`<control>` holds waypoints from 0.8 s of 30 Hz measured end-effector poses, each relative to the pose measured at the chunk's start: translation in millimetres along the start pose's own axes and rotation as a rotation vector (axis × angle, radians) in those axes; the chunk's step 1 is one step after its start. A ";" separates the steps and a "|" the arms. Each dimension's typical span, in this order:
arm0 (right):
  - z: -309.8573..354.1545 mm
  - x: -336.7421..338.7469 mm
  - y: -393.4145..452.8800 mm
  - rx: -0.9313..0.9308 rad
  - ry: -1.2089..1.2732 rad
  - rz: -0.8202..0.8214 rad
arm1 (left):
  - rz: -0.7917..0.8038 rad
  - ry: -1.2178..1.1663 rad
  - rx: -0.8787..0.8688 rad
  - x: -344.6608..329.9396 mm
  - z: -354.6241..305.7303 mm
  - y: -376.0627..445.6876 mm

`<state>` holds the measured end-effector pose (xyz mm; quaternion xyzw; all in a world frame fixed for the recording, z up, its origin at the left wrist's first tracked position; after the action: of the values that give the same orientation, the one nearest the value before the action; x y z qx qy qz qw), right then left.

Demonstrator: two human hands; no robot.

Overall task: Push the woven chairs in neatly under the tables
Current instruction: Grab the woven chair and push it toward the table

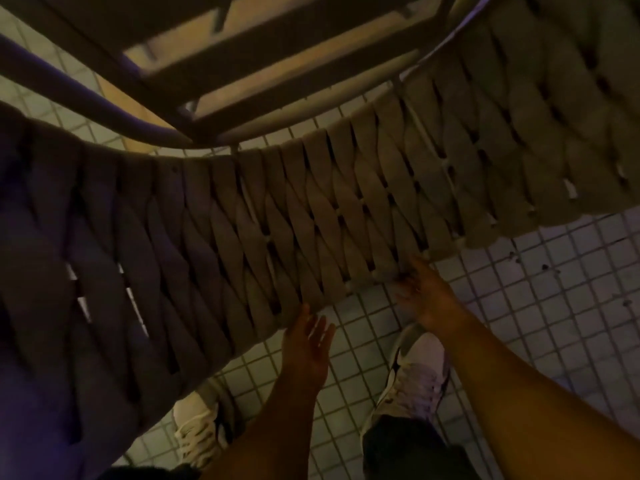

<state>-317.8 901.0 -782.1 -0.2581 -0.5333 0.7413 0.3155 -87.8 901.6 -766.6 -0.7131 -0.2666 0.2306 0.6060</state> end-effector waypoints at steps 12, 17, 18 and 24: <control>20.7 11.1 30.0 0.191 0.149 -0.080 | 0.110 -0.128 -0.102 -19.1 -9.5 24.1; 21.0 3.7 -14.2 0.160 0.177 -0.051 | 0.052 -0.108 -0.125 -12.3 -30.7 -25.8; 23.4 0.2 -28.7 0.149 0.201 -0.039 | 0.048 -0.093 -0.134 -11.1 -37.6 -40.7; 46.3 -27.4 -138.7 0.117 0.245 -0.086 | -0.007 0.026 -0.215 -7.8 -92.7 -143.3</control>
<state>-306.1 883.8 -634.8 -0.3047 -0.4573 0.7198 0.4241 -47.7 845.5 -610.3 -0.7762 -0.2844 0.1891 0.5301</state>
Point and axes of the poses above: each hand's wrist, its own y-axis towards the middle knuckle, its own x-axis out of the back of the hand, z = x × y, the point moved 8 cm from there along y, towards the middle knuckle, and after that the axes turned 9 degrees about -y, right-handed, at the moved point
